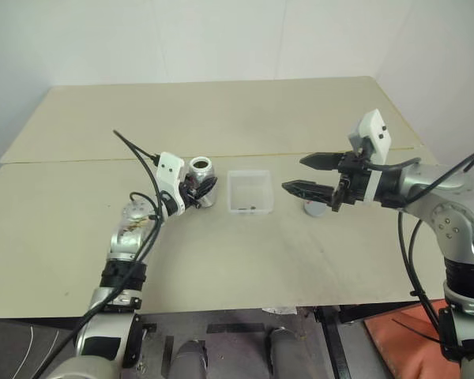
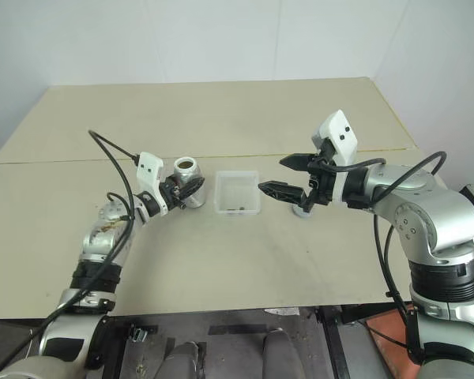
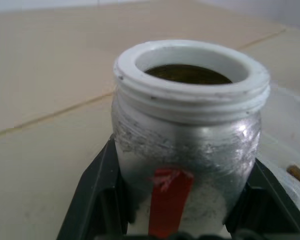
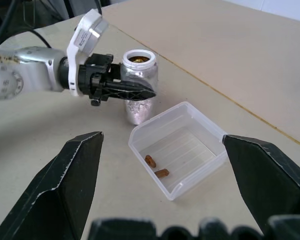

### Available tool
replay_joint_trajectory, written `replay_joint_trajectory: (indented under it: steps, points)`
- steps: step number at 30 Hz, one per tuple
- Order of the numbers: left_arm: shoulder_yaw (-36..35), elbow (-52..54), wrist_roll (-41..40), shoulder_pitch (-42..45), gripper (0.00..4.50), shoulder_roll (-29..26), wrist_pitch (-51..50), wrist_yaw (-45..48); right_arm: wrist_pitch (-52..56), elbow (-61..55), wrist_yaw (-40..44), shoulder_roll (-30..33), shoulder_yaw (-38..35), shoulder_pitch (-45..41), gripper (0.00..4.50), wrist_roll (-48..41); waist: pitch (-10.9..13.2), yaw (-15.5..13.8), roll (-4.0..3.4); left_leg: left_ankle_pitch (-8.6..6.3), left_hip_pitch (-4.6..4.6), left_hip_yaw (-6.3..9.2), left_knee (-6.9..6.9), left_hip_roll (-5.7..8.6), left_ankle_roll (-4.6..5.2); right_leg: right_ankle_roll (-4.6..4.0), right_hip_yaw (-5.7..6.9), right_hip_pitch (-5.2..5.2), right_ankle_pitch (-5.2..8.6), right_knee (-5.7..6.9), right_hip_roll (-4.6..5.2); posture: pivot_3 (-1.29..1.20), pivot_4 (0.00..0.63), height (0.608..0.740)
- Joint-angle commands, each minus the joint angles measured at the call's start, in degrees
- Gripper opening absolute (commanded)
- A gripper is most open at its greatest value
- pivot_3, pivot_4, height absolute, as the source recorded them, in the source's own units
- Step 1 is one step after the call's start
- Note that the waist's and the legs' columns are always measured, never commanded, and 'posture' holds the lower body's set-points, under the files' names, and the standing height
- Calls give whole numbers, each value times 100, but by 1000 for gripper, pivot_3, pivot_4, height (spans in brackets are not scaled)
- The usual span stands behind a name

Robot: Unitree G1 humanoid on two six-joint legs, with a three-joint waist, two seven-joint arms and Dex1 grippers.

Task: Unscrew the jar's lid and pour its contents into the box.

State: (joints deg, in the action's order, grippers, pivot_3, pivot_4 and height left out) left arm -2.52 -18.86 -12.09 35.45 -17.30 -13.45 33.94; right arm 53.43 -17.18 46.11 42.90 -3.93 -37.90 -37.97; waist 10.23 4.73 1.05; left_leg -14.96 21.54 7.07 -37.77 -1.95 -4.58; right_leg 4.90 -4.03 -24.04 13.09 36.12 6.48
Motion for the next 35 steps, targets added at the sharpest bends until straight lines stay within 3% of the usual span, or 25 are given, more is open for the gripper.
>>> replay_joint_trajectory:
  steps: [1,4,12,17,22,28,35]
  points:
    - [-14,11,178,2,1927,25,577,-177,-82,-150,34,35,-144,-55,4472,-91,0,-25,0,0,1,0,0,0,0,0,0,0,0,1,0,0,150,740]
    - [-7,13,157,-63,1927,30,566,-178,-33,-228,6,38,-167,2,4472,-141,0,-59,0,0,8,-1,0,0,-1,0,0,-3,0,5,0,0,150,740]
    - [-104,628,-44,-337,4383,-279,-175,12,11,-246,-134,14,-206,45,4500,-217,0,-67,0,-3,7,-1,-1,0,5,1,0,-3,0,4,0,0,150,740]
    - [-125,1772,-288,-826,4450,-1045,-857,597,4,-312,-129,107,-280,217,4500,-261,-1,-64,-1,-3,8,-1,1,-1,6,1,-1,-6,0,7,-1,0,150,740]
    - [-572,2756,-757,-1469,4450,-2252,-1424,1350,-4,-568,-119,275,-383,593,4500,-271,0,-66,-2,-7,10,-1,3,-2,12,1,0,-8,0,3,0,0,150,740]
    - [-2038,2936,-2080,-2160,4450,-3529,-1535,3072,-311,-895,-121,578,-555,1156,4500,-47,1,-74,-3,-20,12,-4,5,-6,35,-1,0,-12,2,-2,-4,0,150,740]
    - [-2183,2994,-2298,-2410,4450,-3590,-1584,3075,-312,-1051,-208,519,-626,1269,4500,-118,2,-84,-5,-22,-2,-8,9,-9,38,-8,-1,-6,7,-12,-5,0,150,740]
